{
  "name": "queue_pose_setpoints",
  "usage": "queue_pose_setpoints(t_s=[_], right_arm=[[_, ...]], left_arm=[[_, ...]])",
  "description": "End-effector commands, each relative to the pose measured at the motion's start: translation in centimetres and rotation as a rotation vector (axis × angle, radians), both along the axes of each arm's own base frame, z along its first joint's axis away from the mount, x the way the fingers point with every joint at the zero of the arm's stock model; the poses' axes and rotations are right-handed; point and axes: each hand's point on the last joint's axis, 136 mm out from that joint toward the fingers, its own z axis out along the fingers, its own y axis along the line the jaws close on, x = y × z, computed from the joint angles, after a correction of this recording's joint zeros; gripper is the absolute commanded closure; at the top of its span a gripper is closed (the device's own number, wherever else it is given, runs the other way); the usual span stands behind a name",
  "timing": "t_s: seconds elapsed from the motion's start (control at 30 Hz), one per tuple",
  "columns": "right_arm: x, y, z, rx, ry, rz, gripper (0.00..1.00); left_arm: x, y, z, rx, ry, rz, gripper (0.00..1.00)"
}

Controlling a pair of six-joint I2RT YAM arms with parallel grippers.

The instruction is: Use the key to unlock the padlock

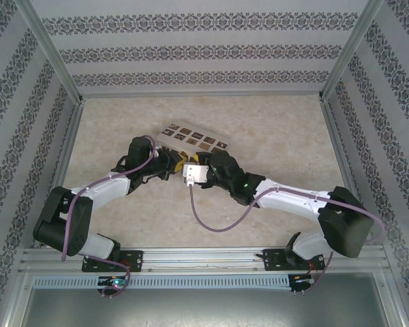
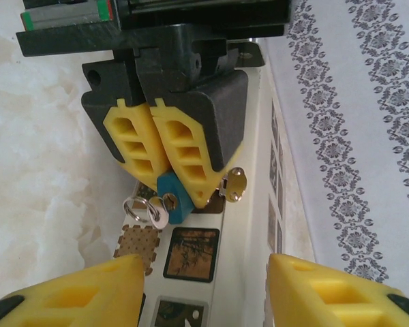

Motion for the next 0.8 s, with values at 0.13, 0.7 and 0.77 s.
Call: queue_pose_setpoints(t_s=[0.13, 0.7, 0.77], right_arm=[[0.1, 1.6, -0.3, -0.012, 0.01, 0.044, 0.55], [0.5, 2.2, -1.5, -0.005, 0.048, 0.029, 0.68], [0.5, 2.3, -1.6, -0.005, 0.05, 0.027, 0.7]], left_arm=[[-0.2, -1.0, 2.1, -0.078, -0.047, -0.023, 1.0], [-0.2, -0.9, 2.0, -0.073, -0.043, -0.023, 1.0], [-0.2, -0.9, 2.0, -0.072, -0.043, -0.023, 1.0]])
